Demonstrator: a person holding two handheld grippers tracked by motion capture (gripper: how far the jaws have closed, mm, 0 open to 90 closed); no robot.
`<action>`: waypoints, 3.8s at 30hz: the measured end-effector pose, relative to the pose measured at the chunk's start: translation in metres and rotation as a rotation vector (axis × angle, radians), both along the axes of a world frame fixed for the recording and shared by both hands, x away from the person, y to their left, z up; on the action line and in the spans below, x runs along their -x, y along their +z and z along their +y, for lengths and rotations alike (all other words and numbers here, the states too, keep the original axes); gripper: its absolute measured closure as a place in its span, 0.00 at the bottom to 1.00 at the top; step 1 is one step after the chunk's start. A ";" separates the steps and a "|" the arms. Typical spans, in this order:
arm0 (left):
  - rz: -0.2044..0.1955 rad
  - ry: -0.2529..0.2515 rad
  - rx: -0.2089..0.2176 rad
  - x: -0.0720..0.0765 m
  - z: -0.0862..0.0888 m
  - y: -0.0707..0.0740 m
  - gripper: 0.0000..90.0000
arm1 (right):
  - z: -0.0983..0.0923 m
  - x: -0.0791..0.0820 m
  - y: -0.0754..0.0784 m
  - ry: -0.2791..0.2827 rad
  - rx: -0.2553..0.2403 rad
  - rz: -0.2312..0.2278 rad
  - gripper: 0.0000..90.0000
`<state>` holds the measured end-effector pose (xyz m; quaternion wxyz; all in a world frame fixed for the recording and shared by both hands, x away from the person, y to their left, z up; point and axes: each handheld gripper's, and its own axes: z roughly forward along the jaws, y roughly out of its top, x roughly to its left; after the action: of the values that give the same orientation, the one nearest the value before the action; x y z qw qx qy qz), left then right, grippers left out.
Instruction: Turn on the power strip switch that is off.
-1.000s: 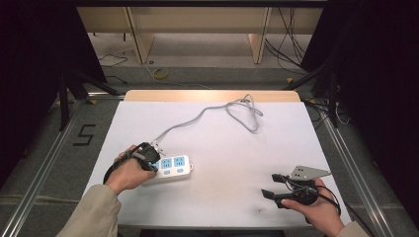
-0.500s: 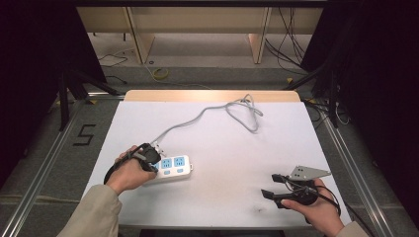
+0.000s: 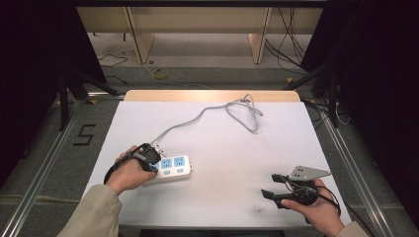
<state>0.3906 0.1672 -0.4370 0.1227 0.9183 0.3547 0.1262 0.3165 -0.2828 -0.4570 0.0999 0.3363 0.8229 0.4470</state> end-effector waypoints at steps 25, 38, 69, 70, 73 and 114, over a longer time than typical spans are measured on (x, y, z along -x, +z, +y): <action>-0.003 -0.028 0.000 0.000 0.002 0.000 1.00 | 0.000 0.000 0.000 0.001 -0.004 0.000 0.33; -0.009 -0.040 0.029 0.000 0.006 0.001 1.00 | 0.000 0.000 0.000 0.003 -0.002 0.000 0.33; -0.282 -0.004 0.265 0.007 0.017 0.002 0.61 | 0.000 -0.001 0.000 -0.001 -0.004 -0.003 0.33; -0.293 -0.003 0.279 0.007 0.017 0.002 0.58 | 0.000 -0.001 0.000 0.000 -0.003 -0.003 0.33; -0.324 0.005 0.335 0.006 0.019 0.002 0.46 | -0.001 -0.001 0.000 -0.001 -0.003 -0.002 0.33; -0.379 0.007 0.446 0.064 0.040 -0.018 0.18 | 0.000 -0.003 -0.002 0.004 -0.003 -0.004 0.32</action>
<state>0.3271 0.2073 -0.4551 0.3852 0.8274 0.3475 0.2150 0.3192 -0.2824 -0.4585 0.1003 0.3340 0.8227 0.4490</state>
